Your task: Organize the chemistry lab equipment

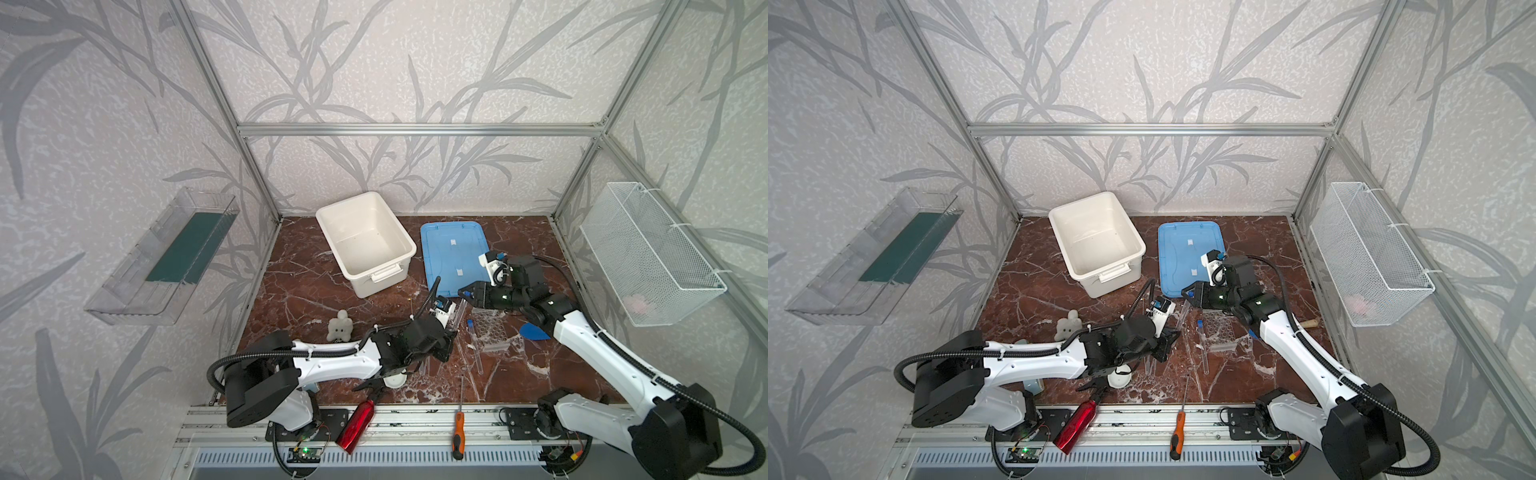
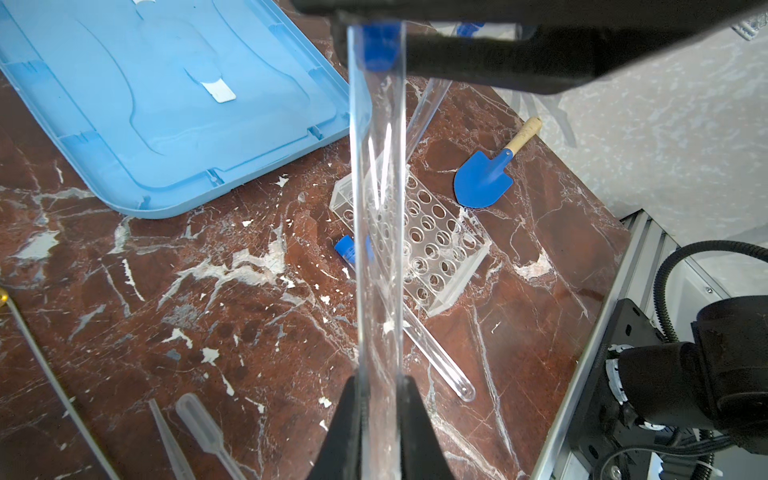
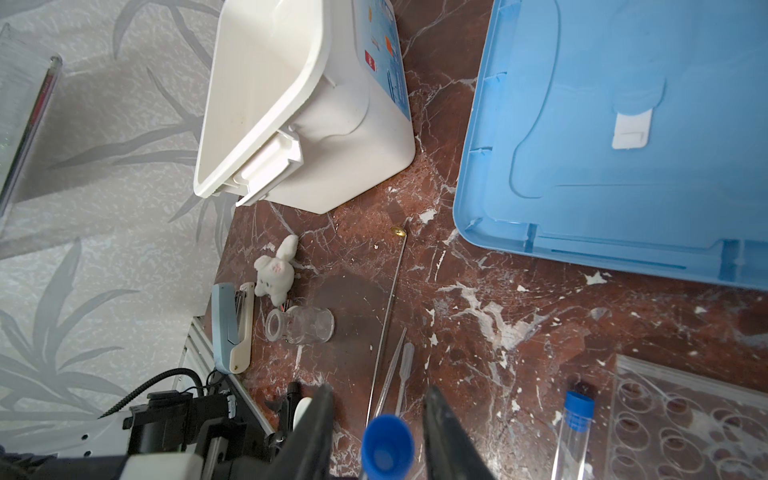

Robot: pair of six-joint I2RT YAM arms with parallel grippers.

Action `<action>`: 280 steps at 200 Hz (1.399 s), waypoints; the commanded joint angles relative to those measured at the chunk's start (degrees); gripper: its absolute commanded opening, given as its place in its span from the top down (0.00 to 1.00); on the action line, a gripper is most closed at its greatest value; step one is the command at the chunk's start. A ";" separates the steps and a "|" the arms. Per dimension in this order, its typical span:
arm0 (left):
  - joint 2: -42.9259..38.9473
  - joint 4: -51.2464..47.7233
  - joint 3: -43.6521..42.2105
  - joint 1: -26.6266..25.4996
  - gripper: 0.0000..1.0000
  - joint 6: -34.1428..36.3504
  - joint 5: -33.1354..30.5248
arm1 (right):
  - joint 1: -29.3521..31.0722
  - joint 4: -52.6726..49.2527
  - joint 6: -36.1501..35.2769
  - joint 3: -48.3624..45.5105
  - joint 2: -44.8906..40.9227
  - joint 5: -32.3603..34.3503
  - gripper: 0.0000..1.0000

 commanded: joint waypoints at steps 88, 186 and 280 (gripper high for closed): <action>-0.90 1.27 0.65 -0.80 0.82 0.15 -1.83 | 0.41 0.59 -1.67 -2.00 -0.78 0.49 0.82; 5.35 1.29 10.73 -0.81 0.01 -4.70 4.61 | 0.41 -3.36 -13.92 -7.30 -16.87 15.93 0.82; 13.08 1.78 18.36 -0.71 0.01 -6.39 10.63 | 0.41 6.22 -19.61 -22.00 -37.72 39.45 0.83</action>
